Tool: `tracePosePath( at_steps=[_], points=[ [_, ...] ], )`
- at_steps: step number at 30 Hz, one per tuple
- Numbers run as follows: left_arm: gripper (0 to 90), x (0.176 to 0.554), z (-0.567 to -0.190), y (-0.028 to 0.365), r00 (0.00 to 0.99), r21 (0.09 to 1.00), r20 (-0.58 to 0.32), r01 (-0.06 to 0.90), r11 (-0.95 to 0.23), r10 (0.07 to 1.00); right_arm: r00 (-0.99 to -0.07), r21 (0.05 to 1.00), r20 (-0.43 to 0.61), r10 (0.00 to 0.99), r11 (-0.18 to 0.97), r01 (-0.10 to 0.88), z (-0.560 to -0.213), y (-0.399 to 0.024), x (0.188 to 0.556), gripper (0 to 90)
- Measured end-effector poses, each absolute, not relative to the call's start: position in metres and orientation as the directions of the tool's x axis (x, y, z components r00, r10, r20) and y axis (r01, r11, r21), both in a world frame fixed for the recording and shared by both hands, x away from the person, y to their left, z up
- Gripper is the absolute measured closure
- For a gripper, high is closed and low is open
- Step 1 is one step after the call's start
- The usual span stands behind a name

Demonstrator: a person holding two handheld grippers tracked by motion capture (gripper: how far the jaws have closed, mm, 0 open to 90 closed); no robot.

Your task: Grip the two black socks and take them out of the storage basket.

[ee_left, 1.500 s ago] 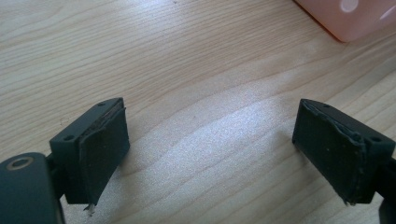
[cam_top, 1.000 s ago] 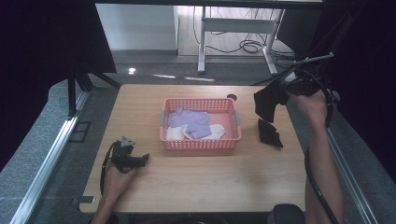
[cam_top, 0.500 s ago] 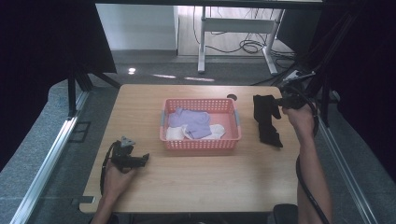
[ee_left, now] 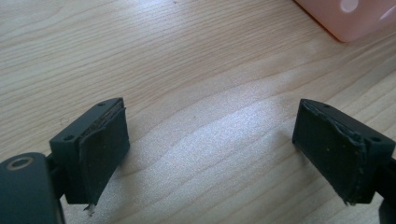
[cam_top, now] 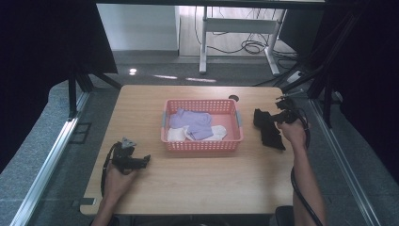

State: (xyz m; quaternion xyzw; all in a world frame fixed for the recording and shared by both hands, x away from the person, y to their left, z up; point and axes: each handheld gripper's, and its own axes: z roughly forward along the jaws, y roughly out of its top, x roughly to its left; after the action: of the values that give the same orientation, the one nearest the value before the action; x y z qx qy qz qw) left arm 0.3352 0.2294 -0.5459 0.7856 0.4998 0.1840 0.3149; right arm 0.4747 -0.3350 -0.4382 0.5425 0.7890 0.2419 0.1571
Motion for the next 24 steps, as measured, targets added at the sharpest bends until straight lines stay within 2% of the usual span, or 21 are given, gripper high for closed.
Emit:
tracePosePath(
  at_steps=[9, 14, 15, 16, 17, 20, 24],
  points=[
    [10.4, 0.335, -0.546, 0.229, 0.433, 0.679, -0.025, 0.669, -0.303, 0.901, -0.361, 0.486, 0.015, 0.932, 0.309, 0.818, -0.482, -0.333, 0.475, 86.6],
    [10.4, 0.335, -0.546, 0.229, 0.433, 0.679, -0.025, 0.669, -0.303, 0.901, -0.361, 0.472, 0.024, 0.932, 0.308, 0.826, -0.491, -0.333, 0.474, 83.6],
    [10.4, 0.335, -0.546, 0.229, 0.433, 0.679, -0.025, 0.669, -0.303, 0.901, -0.363, 0.476, 0.032, 0.931, 0.305, 0.825, -0.491, -0.334, 0.474, 80.6],
    [10.4, 0.335, -0.546, 0.229, 0.433, 0.679, -0.025, 0.669, -0.303, 0.901, -0.365, 0.479, 0.039, 0.930, 0.303, 0.824, -0.488, -0.334, 0.474, 72.8],
    [10.4, 0.335, -0.546, 0.229, 0.433, 0.679, -0.025, 0.669, -0.303, 0.901, -0.365, 0.479, 0.039, 0.930, 0.303, 0.824, -0.488, -0.334, 0.474, 72.8],
    [10.4, 0.335, -0.546, 0.229, 0.433, 0.679, -0.025, 0.669, -0.302, 0.901, -0.367, 0.487, 0.037, 0.930, 0.303, 0.819, -0.482, -0.333, 0.472, 58.9],
    [10.4, 0.335, -0.546, 0.229, 0.433, 0.679, -0.025, 0.669, -0.303, 0.901, -0.373, 0.507, 0.024, 0.928, 0.310, 0.804, -0.474, -0.330, 0.469, 44.7]
  ],
)
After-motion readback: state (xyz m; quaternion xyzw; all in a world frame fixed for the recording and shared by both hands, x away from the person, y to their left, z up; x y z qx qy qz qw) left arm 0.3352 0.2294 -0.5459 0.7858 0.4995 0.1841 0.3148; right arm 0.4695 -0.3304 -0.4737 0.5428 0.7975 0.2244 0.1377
